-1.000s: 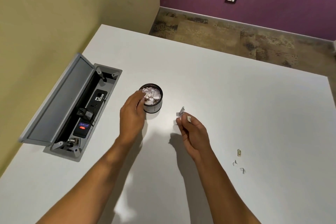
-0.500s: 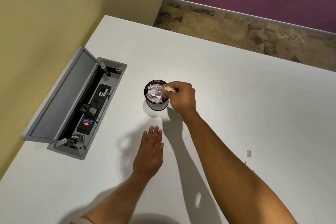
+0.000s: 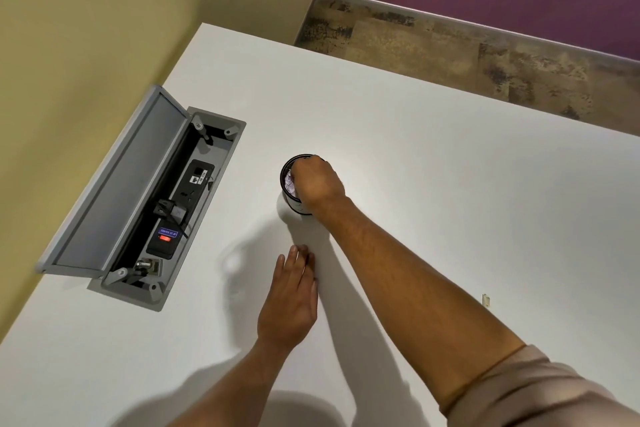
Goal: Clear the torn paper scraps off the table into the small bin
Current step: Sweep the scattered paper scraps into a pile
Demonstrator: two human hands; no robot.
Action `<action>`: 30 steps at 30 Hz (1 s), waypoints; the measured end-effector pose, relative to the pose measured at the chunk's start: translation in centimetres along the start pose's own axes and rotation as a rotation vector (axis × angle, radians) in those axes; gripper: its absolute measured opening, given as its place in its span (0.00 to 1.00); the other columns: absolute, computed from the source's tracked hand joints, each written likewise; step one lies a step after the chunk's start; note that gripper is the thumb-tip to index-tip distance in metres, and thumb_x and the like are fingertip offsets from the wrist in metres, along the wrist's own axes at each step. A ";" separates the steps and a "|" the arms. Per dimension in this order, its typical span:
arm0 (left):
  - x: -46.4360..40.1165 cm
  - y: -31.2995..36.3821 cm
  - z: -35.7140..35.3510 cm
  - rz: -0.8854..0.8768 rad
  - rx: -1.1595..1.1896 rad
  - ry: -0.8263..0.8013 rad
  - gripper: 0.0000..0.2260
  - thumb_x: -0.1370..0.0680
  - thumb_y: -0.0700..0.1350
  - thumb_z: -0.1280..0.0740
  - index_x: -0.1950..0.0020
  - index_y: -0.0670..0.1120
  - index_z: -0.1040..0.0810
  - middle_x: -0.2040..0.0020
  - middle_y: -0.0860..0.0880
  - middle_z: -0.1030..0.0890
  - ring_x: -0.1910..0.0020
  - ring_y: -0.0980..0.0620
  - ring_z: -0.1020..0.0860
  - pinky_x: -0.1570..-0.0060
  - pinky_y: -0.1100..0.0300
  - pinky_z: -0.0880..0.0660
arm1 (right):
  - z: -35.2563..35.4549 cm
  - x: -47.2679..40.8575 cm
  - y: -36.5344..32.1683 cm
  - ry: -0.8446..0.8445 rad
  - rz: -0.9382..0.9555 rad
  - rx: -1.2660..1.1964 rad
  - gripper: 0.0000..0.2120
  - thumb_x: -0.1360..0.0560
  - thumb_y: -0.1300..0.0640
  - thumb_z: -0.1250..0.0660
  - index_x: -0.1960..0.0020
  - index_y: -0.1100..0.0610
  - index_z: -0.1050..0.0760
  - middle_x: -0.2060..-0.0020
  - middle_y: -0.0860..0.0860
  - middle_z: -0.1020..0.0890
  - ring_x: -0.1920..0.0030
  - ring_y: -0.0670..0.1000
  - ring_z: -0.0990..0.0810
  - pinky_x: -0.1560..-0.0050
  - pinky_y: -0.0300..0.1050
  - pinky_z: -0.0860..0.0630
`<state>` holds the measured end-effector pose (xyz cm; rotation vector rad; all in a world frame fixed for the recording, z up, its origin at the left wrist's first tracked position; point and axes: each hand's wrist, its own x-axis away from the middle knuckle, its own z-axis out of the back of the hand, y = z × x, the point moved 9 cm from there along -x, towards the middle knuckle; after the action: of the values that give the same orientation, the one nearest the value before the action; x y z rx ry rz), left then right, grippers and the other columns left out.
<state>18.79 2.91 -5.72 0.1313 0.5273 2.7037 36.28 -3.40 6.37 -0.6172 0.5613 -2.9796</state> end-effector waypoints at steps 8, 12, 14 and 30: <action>0.0 -0.1 0.0 0.015 0.008 -0.011 0.23 0.16 0.47 0.50 0.23 0.40 0.39 0.22 0.44 0.39 0.21 0.47 0.45 0.25 0.46 0.43 | 0.6 0.3 -0.3 -0.148 0.087 -0.030 0.15 0.28 0.64 0.39 0.44 0.60 0.20 0.46 0.58 0.19 0.45 0.58 0.22 0.45 0.52 0.21; 0.0 -0.1 -0.1 0.003 0.007 -0.009 0.23 0.17 0.47 0.48 0.23 0.40 0.40 0.22 0.44 0.39 0.21 0.47 0.45 0.25 0.45 0.43 | 1.9 -0.2 -0.3 -0.058 0.079 0.032 0.15 0.29 0.63 0.35 0.43 0.56 0.21 0.46 0.54 0.21 0.45 0.58 0.24 0.50 0.49 0.23; 0.0 -0.1 -0.1 0.010 0.006 -0.006 0.23 0.17 0.47 0.48 0.23 0.40 0.39 0.22 0.43 0.38 0.21 0.47 0.44 0.25 0.45 0.43 | 1.4 -0.7 -0.2 -0.062 0.080 0.047 0.14 0.29 0.64 0.34 0.44 0.58 0.22 0.45 0.55 0.22 0.43 0.58 0.24 0.48 0.49 0.24; 0.0 0.0 0.3 0.010 0.014 0.025 0.22 0.17 0.47 0.48 0.24 0.39 0.35 0.24 0.43 0.35 0.23 0.46 0.40 0.27 0.45 0.39 | 0.0 -0.8 -0.2 -0.109 0.042 0.120 0.14 0.25 0.65 0.36 0.39 0.62 0.28 0.40 0.58 0.27 0.41 0.59 0.25 0.54 0.48 0.31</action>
<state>18.85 2.99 -5.46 0.1041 0.5552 2.7153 37.02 -3.15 6.14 -0.7424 0.3795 -2.8923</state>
